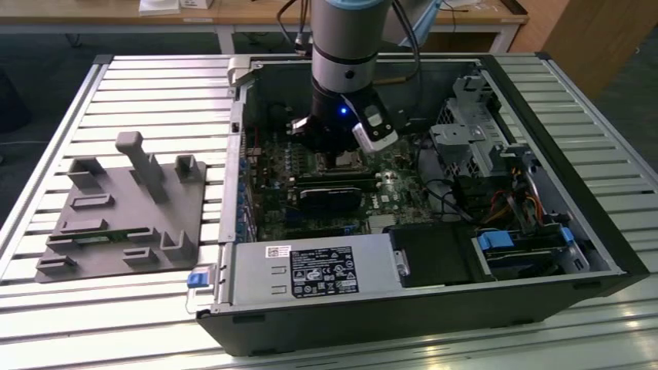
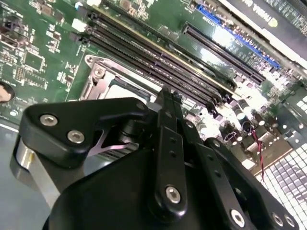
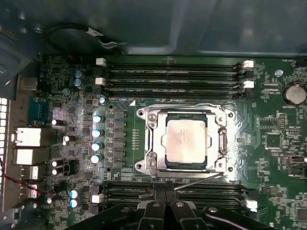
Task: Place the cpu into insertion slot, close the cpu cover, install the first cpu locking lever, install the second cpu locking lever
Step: 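Install the second cpu locking lever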
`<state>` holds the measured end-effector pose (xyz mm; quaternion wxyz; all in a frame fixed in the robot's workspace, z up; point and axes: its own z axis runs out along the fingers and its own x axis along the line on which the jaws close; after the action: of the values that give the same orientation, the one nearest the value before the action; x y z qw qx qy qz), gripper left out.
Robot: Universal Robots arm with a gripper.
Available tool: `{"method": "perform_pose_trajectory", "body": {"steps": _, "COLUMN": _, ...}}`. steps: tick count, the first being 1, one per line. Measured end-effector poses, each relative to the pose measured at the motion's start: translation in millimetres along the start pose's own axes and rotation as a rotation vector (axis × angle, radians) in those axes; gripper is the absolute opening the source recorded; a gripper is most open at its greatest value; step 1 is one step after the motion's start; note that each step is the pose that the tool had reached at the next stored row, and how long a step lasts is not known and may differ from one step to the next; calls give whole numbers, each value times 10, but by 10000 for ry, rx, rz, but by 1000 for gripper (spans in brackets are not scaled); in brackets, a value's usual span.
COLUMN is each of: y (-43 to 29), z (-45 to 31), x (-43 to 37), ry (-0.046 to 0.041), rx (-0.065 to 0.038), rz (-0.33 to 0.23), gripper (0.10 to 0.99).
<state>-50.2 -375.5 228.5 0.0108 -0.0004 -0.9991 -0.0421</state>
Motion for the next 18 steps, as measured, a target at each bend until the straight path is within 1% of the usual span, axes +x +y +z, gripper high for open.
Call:
{"method": "perform_pose_trajectory", "body": {"steps": 2, "y": -13, "z": 15, "x": 0, "ry": 20, "rx": -3, "rz": 21, "gripper": 114}}
{"method": "perform_pose_trajectory", "body": {"steps": 3, "y": -23, "z": 18, "x": 0, "ry": 23, "rx": -29, "rz": 22, "gripper": 114}}
{"method": "perform_pose_trajectory", "body": {"steps": 4, "y": -34, "z": 18, "x": 1, "ry": 23, "rx": -87, "rz": 22, "gripper": 114}}
{"method": "perform_pose_trajectory", "body": {"steps": 5, "y": -46, "z": 17, "x": 2, "ry": 23, "rx": -171, "rz": 20, "gripper": 114}}
{"method": "perform_pose_trajectory", "body": {"steps": 8, "y": -76, "z": 15, "x": 14, "ry": 23, "rx": -449, "rz": 14, "gripper": 114}}
{"method": "perform_pose_trajectory", "body": {"steps": 9, "y": -86, "z": 15, "x": 25, "ry": 23, "rx": -516, "rz": 13, "gripper": 114}}
{"method": "perform_pose_trajectory", "body": {"steps": 10, "y": -98, "z": 13, "x": 35, "ry": 24, "rx": -558, "rz": 11, "gripper": 114}}
{"method": "perform_pose_trajectory", "body": {"steps": 13, "y": -133, "z": 18, "x": 46, "ry": 23, "rx": -608, "rz": 13, "gripper": 114}}
{"method": "perform_pose_trajectory", "body": {"steps": 18, "y": -141, "z": 69, "x": 53, "ry": 23, "rx": -647, "rz": 14, "gripper": 114}}
